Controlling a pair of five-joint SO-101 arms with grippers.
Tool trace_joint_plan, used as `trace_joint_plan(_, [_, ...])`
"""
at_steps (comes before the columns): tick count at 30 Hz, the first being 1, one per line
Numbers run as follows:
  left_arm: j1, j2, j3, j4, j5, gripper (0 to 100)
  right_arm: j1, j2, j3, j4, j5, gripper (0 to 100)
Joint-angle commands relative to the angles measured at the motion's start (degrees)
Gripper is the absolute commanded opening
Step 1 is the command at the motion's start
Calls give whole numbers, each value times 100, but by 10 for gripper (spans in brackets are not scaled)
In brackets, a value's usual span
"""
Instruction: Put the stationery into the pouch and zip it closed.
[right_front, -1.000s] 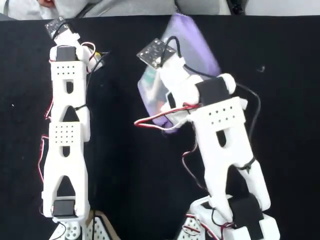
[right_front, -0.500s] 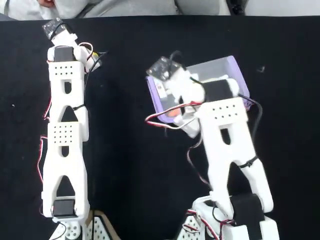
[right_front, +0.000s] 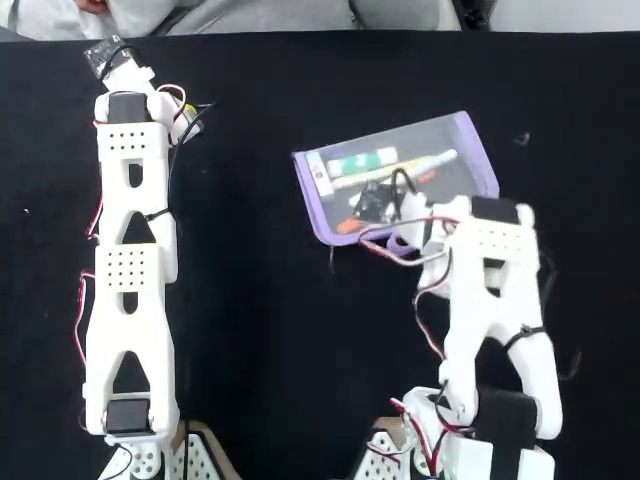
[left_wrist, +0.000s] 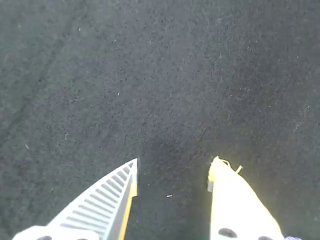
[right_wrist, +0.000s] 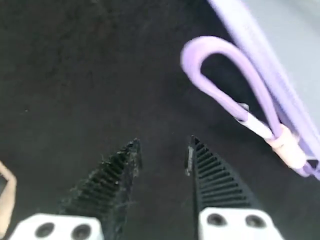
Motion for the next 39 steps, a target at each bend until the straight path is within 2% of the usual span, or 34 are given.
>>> trace_joint_plan(1, [-13,-44,-259,-70,-26,231,-149,-268,286,-800,123,145])
trace_joint_plan(6, [-31,167,-259,-316,-26,231,-176,-268,673,-2031,123,145])
trace_joint_plan(16, [-48,167,-259,-343,-18,231,-615,-251,1543,-3648,97,141])
trace_joint_plan(18, [-48,167,-259,-343,-18,231,-642,-259,1587,-3780,97,105])
trace_joint_plan(22, [-48,167,-259,-343,-18,231,-615,-259,1543,-3833,97,31])
trace_joint_plan(26, [-48,167,-259,-334,-18,231,-589,-268,1323,-3842,62,11])
trace_joint_plan(31, [-48,167,-259,-334,-18,231,-633,-268,488,-3754,-949,11])
trace_joint_plan(36, [-48,158,-259,-325,-18,231,-712,-268,-778,-2857,-1574,11])
trace_joint_plan(39, [-48,158,-259,-325,-18,231,-844,-251,-1314,-2084,-1653,11])
